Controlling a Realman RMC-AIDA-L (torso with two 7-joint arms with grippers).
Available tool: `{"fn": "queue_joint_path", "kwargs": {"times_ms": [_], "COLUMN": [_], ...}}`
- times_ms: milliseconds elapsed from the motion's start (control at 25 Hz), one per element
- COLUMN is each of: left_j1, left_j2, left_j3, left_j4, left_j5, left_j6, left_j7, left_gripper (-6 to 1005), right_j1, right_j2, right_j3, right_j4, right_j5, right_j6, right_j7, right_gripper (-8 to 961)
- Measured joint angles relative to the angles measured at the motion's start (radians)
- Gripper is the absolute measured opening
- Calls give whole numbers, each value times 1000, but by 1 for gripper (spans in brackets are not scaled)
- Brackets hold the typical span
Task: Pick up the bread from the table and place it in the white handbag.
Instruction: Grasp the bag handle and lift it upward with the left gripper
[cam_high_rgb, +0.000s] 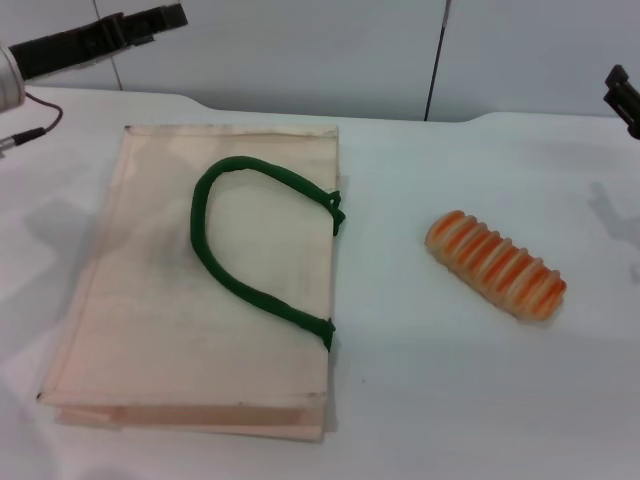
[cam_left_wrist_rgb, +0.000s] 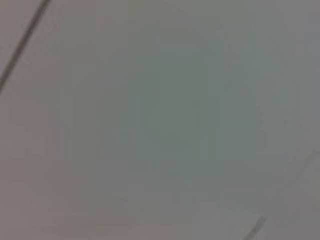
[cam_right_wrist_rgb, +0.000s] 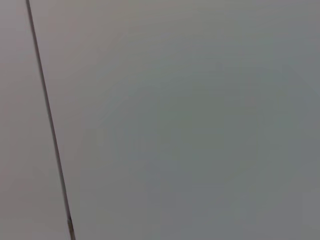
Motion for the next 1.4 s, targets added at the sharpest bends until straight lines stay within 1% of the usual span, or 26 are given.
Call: {"fn": "queue_joint_path", "kwargs": {"times_ms": [160,280,400,560,600,840,960,1400], "left_j1": [-48,-76,-111,-150,-158,-198,-207,-211], "left_j2": [12,17,19,19,17,-18,-29,-33], "left_j3": [0,-1,-1,-1,-1,-1,-1,-1], "left_j4": [-80,-103,-117,-115,-112,-85,-56,56], "left_j5": [176,269,380,499,519,631,679,712], "left_j6": [64,87,75,25,12,-76,-117,-211], "left_j7": [-147,-178,-201,-233,-238,-242,-244,-243], "left_gripper": [766,767,767,766,766,767,766,755], "right_j1": [0,0,-1,4,5,7,8,15], "right_j2": [0,0,0,0,0,0,0,-1], "right_j3": [-2,-2,-2,-2,-1,1,-1,-4], "right_j4": [0,0,0,0,0,0,0,0], "right_j5": [0,0,0,0,0,0,0,0], "right_j6": [-1,-1,-1,-2,-2,-1,-1,-1], "right_j7": [0,0,0,0,0,0,5,23], "right_gripper": [893,893,893,893,893,893,894,894]}}
